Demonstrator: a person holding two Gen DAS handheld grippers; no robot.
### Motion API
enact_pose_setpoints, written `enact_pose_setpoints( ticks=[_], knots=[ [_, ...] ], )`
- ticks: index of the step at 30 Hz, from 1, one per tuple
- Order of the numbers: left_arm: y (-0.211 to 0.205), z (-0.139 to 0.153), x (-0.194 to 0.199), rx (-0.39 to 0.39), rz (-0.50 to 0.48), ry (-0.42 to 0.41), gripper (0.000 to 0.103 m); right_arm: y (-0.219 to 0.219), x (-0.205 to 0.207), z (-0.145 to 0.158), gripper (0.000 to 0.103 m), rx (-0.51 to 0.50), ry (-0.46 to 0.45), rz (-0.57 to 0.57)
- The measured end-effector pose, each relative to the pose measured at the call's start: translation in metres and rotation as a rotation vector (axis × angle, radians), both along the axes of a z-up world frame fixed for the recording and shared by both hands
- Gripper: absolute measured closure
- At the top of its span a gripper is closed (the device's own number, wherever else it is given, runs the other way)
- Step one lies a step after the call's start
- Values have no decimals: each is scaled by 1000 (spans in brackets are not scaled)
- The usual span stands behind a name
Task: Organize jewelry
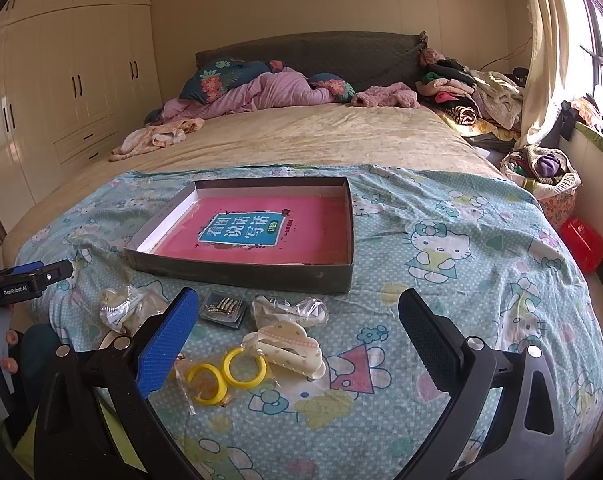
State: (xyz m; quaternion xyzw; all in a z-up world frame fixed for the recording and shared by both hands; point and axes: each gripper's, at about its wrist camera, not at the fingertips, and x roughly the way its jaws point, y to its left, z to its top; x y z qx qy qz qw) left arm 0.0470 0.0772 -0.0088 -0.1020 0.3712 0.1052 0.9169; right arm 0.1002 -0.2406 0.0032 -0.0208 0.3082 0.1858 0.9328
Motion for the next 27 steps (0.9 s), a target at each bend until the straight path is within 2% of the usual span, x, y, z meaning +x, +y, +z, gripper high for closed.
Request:
enact_pose_setpoints(
  ticks=[27],
  knots=[
    [-2, 0, -3, -4, 0, -4, 9, 4, 1, -1, 4, -5, 2, 9]
  ],
)
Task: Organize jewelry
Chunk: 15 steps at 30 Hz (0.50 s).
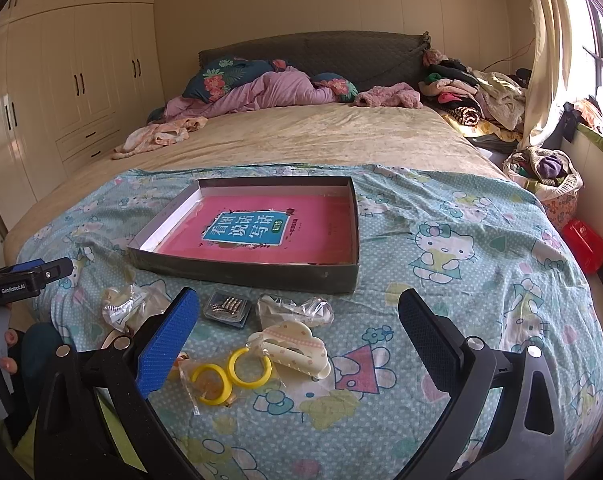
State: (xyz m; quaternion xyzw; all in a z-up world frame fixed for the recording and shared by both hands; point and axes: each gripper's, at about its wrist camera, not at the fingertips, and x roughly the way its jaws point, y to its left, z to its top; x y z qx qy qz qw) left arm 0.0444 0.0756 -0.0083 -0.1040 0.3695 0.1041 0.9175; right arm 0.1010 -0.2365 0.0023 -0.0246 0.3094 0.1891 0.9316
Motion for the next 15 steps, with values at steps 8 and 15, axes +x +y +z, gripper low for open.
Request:
enact_pose_setpoints(
  ticks=[8, 15],
  knots=[
    [-2, 1, -1, -2, -14, -10, 9, 0, 0, 0, 4, 1, 0, 1],
    [-1, 2, -1, -9, -7, -5, 9, 0, 0, 0, 4, 2, 1, -1]
  ],
)
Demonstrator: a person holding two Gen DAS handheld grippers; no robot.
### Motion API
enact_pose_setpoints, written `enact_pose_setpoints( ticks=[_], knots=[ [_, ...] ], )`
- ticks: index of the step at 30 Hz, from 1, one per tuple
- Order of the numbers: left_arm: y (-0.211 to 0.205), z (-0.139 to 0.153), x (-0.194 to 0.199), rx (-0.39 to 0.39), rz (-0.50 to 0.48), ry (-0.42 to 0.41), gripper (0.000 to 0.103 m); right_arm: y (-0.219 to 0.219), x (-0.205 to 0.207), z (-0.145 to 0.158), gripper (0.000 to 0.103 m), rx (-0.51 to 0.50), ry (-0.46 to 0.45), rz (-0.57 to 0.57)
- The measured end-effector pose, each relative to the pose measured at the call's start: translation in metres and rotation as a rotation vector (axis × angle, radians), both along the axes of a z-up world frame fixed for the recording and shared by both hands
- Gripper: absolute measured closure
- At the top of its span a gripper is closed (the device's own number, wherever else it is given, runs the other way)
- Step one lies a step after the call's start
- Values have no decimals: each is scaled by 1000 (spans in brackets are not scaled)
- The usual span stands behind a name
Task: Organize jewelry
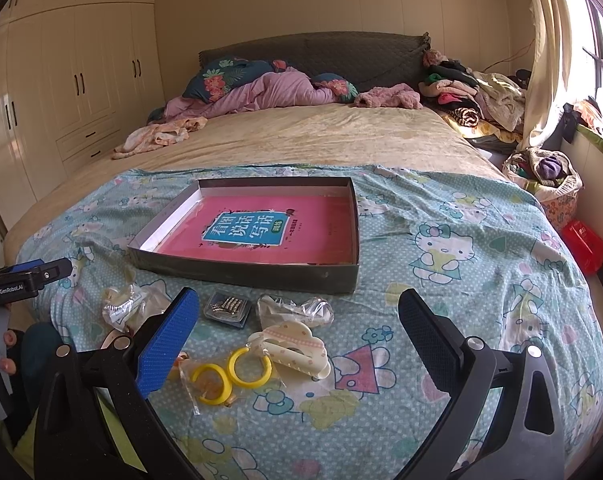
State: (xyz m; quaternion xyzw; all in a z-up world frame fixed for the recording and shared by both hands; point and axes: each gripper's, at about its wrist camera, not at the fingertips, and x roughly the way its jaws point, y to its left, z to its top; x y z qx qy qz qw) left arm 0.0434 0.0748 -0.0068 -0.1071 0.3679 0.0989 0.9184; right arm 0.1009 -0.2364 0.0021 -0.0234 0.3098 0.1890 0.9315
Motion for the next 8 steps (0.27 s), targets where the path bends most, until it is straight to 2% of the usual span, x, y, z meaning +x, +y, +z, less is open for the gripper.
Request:
enact_pose_setpoints(
  ticks=[8],
  knots=[
    [1, -1, 0, -3, 1, 1, 9, 0, 0, 0, 4, -1, 0, 0]
  ],
)
